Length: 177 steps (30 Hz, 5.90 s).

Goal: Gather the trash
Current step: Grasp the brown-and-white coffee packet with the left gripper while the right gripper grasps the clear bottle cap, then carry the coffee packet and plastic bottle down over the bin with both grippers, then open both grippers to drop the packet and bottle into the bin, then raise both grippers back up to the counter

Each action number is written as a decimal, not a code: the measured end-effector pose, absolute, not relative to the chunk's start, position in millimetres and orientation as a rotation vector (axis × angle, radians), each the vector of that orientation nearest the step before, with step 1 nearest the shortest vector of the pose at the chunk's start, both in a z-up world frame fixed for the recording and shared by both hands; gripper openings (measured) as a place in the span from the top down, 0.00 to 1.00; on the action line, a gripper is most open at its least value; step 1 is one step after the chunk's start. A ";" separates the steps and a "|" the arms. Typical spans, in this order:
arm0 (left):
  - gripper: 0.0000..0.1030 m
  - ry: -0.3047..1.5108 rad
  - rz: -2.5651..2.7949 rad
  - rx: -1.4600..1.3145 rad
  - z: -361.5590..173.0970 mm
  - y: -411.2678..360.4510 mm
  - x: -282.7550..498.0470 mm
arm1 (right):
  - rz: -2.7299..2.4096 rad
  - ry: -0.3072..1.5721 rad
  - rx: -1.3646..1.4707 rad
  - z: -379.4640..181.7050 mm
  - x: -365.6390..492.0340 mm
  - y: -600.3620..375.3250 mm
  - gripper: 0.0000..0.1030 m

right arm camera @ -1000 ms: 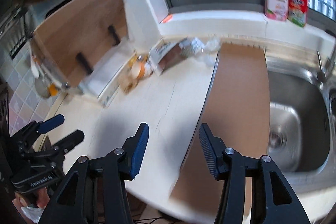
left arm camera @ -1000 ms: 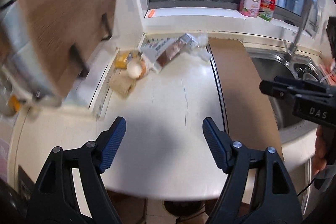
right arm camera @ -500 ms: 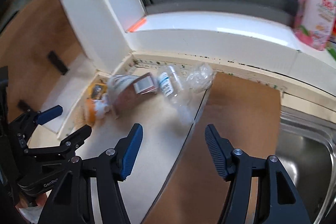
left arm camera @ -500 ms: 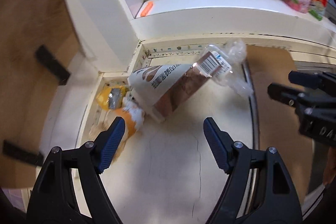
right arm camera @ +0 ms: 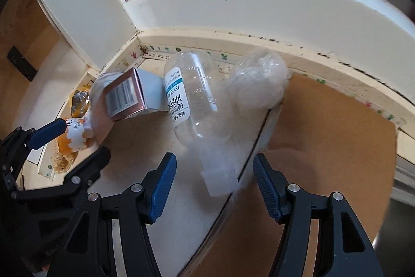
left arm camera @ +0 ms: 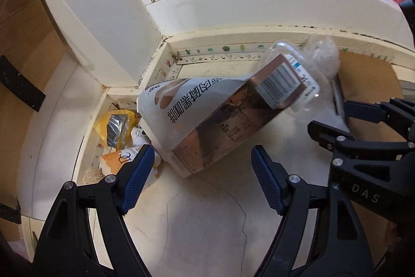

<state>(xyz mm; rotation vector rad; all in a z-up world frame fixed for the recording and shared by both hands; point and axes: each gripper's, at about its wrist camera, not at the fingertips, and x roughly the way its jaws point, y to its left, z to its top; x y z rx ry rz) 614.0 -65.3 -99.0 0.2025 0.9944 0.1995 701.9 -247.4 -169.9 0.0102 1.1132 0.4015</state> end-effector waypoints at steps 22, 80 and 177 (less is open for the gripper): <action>0.86 0.851 0.292 0.283 -93.2 -81.0 620.2 | 0.452 1.005 -0.073 -173.8 689.6 -234.9 0.73; 0.99 1.042 -0.254 -0.099 -65.2 76.5 38.7 | 0.352 0.980 0.129 -66.9 51.8 -167.9 0.73; 0.51 1.376 -0.145 -0.159 -226.8 86.6 45.1 | 0.267 1.533 0.075 -270.4 44.1 -130.4 0.63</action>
